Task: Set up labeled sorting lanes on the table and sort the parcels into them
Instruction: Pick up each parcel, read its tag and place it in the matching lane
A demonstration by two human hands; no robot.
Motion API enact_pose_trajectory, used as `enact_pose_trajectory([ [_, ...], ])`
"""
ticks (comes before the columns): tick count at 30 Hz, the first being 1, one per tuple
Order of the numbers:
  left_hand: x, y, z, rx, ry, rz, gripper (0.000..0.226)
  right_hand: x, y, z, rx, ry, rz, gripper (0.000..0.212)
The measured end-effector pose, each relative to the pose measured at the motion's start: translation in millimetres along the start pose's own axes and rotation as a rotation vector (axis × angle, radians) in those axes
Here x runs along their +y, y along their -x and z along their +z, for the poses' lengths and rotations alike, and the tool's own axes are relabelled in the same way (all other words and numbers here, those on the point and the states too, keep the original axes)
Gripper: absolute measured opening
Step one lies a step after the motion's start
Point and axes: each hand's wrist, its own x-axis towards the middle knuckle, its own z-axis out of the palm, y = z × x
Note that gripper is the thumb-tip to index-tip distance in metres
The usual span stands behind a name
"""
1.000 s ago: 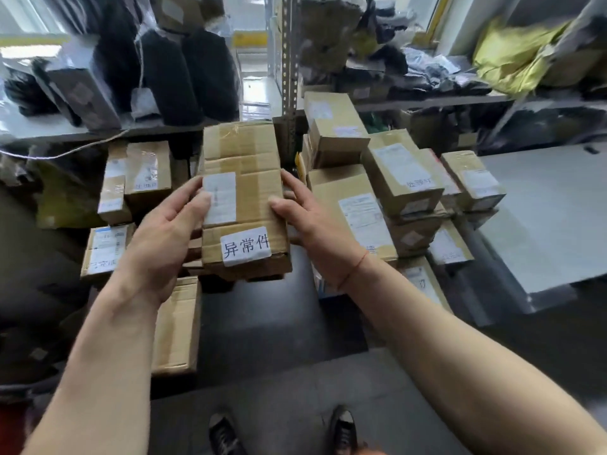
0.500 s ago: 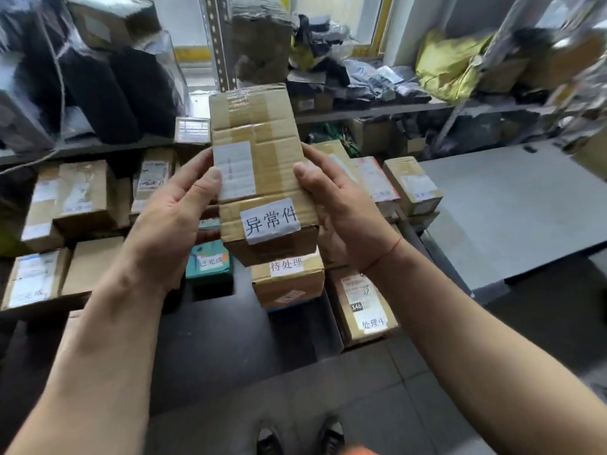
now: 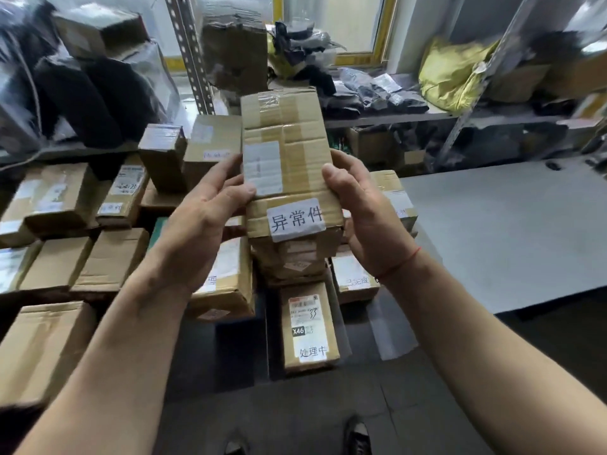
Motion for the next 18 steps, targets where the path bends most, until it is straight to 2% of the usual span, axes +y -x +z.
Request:
enact_pose_trajectory([
  [7,-2,-39,120,0.032,0.048,-0.096,0.040,-20,3,-121,0.016,0.005,0.068,0.049],
  [14,-31,-78,184,-0.182,-0.012,-0.229,0.065,-11,18,-215,0.082,0.107,0.194,0.044],
  [18,-54,-96,219,-0.256,0.020,-0.307,0.064,8,25,-259,0.149,0.089,0.266,0.046],
])
